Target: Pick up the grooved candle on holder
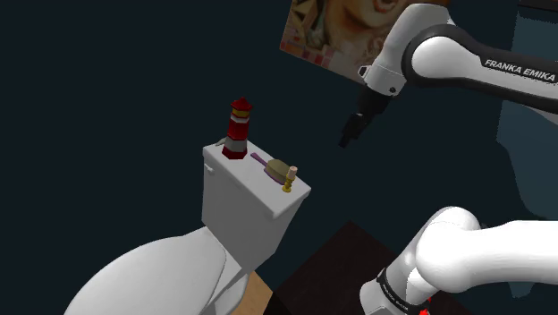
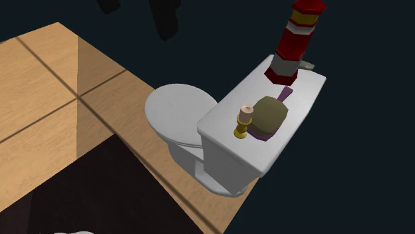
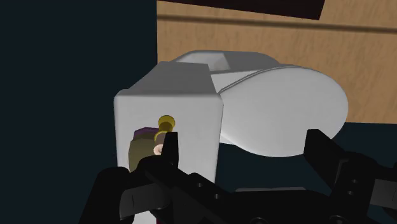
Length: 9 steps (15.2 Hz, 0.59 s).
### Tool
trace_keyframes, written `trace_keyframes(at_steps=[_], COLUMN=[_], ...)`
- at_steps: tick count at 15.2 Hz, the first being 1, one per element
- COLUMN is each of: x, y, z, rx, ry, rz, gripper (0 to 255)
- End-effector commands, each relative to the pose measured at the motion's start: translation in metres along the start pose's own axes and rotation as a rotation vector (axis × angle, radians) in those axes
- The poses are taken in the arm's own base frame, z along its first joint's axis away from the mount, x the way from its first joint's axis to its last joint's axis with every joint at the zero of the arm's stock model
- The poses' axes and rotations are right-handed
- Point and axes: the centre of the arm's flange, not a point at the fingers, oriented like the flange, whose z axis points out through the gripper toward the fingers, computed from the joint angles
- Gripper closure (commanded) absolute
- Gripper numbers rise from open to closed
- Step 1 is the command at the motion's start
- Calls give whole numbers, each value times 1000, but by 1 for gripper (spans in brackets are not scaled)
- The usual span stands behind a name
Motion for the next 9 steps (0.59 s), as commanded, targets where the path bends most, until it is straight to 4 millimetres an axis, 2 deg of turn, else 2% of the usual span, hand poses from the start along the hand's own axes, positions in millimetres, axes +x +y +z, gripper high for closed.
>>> trace_keyframes(at_steps=[1, 9], x=[0, 56], y=[0, 26], z=[0, 88], rx=[0, -16], ry=[0, -33], rz=[0, 39], gripper=[0, 0])
